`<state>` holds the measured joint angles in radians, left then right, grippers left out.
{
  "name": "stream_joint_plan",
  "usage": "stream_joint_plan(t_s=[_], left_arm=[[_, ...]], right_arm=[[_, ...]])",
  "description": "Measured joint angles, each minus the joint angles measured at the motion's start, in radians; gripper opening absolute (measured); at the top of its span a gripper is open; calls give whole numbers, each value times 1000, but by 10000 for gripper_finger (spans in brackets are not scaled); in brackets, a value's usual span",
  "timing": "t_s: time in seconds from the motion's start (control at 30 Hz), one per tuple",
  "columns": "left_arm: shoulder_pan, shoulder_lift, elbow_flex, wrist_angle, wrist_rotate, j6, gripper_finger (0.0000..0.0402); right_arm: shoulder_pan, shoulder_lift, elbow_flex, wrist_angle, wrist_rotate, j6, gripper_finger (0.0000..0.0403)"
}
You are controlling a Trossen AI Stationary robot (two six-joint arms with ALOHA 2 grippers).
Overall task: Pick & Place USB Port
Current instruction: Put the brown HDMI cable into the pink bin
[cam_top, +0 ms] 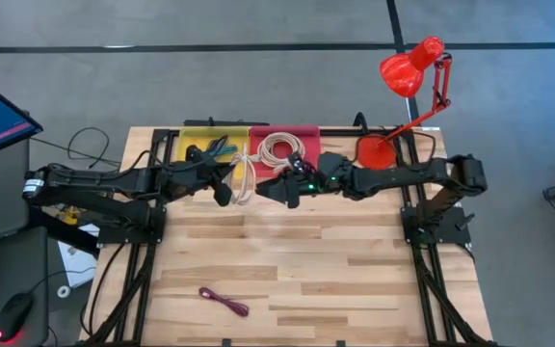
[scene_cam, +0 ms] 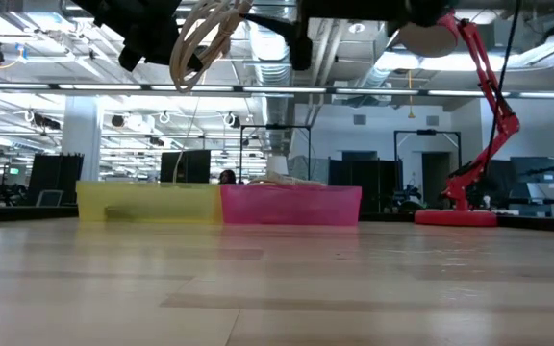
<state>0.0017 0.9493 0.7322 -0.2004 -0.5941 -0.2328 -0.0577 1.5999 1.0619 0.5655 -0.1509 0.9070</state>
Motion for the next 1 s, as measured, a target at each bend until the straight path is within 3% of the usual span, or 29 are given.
stream_joint_plan(t_s=[0.43,0.57,0.8,1.0], left_arm=[[0,0,0,1,0,-4,15],[-1,-1,1,7,0,-6,15],[0,-1,1,5,-3,-6,14],[0,-1,1,0,-2,-5,15]], right_arm=[[-4,109,123,-1,-19,-51,249],[-11,109,128,-2,-12,-67,193],[-31,109,128,0,-12,-82,22],[-31,109,128,-7,-12,-115,9]])
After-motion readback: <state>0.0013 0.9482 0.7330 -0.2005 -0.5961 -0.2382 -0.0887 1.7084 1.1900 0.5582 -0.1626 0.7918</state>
